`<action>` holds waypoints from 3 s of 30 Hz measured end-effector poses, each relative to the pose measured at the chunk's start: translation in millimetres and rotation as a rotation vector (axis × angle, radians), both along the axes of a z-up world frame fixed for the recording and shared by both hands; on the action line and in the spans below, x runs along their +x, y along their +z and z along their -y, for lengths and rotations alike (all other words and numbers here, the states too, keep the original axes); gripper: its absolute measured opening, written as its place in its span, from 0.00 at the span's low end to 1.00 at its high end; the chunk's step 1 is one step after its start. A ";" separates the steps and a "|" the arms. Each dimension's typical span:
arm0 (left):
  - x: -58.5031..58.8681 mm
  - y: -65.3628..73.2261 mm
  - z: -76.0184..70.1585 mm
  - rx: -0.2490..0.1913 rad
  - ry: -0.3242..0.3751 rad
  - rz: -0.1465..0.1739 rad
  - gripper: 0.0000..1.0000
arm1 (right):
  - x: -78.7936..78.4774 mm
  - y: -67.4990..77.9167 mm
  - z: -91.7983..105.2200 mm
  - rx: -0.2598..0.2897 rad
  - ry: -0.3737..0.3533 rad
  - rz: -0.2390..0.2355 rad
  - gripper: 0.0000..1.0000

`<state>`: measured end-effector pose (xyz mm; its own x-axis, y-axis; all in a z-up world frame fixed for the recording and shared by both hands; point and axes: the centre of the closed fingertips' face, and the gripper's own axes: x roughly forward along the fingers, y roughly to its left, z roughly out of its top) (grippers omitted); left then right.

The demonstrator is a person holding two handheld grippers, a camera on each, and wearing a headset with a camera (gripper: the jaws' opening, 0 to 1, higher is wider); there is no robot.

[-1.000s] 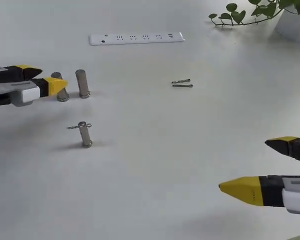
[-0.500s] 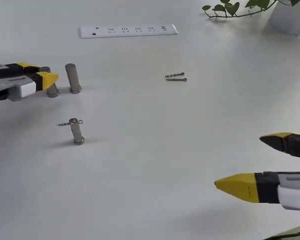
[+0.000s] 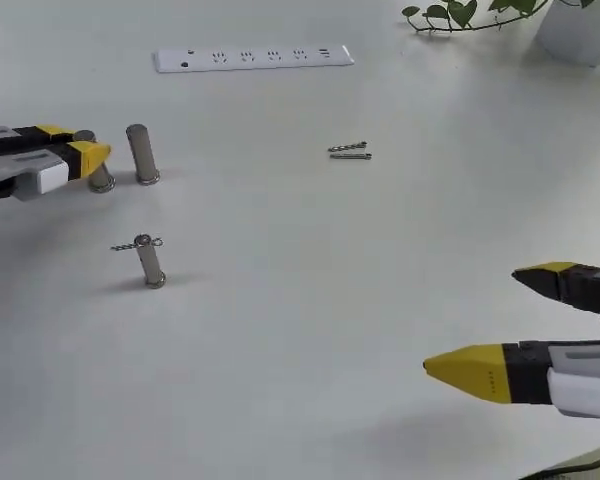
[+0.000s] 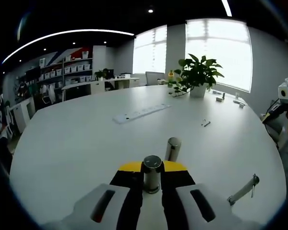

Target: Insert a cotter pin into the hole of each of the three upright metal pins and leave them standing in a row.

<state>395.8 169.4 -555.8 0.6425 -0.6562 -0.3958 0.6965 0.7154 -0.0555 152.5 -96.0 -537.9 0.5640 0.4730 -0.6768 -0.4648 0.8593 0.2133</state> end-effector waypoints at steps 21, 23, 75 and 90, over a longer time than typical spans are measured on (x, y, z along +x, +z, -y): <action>-39.4 73.7 0.1 -0.042 -0.009 0.054 0.09 | 5.8 17.0 -4.5 0.037 0.019 0.066 0.92; -46.5 83.9 4.9 -0.042 -0.021 0.071 0.09 | 5.5 19.1 -6.0 0.043 0.024 0.073 0.92; -200.5 5.8 126.1 0.043 -0.241 -0.058 0.09 | -17.9 20.9 -5.2 0.094 0.033 0.107 0.91; -205.0 -9.9 130.2 0.049 -0.234 -0.081 0.10 | -19.8 17.8 -2.7 0.093 0.028 0.093 0.90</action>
